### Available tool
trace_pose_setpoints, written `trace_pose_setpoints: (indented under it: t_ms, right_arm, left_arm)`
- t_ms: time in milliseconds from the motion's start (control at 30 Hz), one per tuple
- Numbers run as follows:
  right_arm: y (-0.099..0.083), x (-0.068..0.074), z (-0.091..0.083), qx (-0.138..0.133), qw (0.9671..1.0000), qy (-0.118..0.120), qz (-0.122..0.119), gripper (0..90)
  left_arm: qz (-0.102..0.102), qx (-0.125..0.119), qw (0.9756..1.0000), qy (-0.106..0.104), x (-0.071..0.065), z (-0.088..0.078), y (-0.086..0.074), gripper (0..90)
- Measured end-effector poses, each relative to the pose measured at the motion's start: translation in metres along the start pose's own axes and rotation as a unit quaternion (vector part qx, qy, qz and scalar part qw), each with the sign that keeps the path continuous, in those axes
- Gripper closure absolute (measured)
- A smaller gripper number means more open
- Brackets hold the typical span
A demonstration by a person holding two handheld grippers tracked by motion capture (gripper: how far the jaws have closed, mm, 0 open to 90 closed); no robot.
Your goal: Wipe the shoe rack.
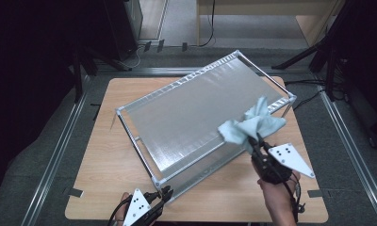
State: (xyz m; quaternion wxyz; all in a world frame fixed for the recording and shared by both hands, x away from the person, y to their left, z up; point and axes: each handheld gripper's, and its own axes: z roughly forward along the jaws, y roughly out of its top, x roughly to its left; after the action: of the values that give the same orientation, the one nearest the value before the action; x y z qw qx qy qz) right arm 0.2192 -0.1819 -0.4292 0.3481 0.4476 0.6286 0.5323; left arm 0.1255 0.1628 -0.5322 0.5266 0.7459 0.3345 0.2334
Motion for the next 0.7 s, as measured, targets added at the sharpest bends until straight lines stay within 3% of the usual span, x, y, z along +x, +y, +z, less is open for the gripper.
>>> trace_pose_setpoints:
  t_ms: [133, 233, 333, 467, 700]
  right_arm:
    - [0.003, 0.044, -0.009, 0.012, 0.9967, 0.073, -0.033, 81.3]
    - [0.0, 0.085, -0.015, 0.02, 0.9893, 0.127, -0.069, 80.0]
    - [0.0, 0.103, -0.018, 0.019, 0.9849, 0.149, -0.086, 79.6]
    - [0.0, 0.095, -0.015, 0.02, 0.9852, 0.151, -0.079, 80.8]
    - [0.004, 0.053, 0.003, 0.021, 0.9943, 0.092, -0.05, 80.7]
  left_arm:
    - [0.0, 0.0, 1.0, -0.001, 0.0, 0.001, 0.0, 80.9]
    - [-0.001, 0.0, 1.0, 0.001, -0.001, 0.001, 0.0, 80.9]
    - [-0.003, 0.0, 1.0, 0.001, 0.0, 0.001, 0.0, 80.8]
    - [-0.003, 0.0, 1.0, 0.0, 0.0, 0.001, 0.0, 80.8]
    - [-0.005, -0.001, 1.0, -0.003, -0.003, 0.005, 0.001, 80.7]
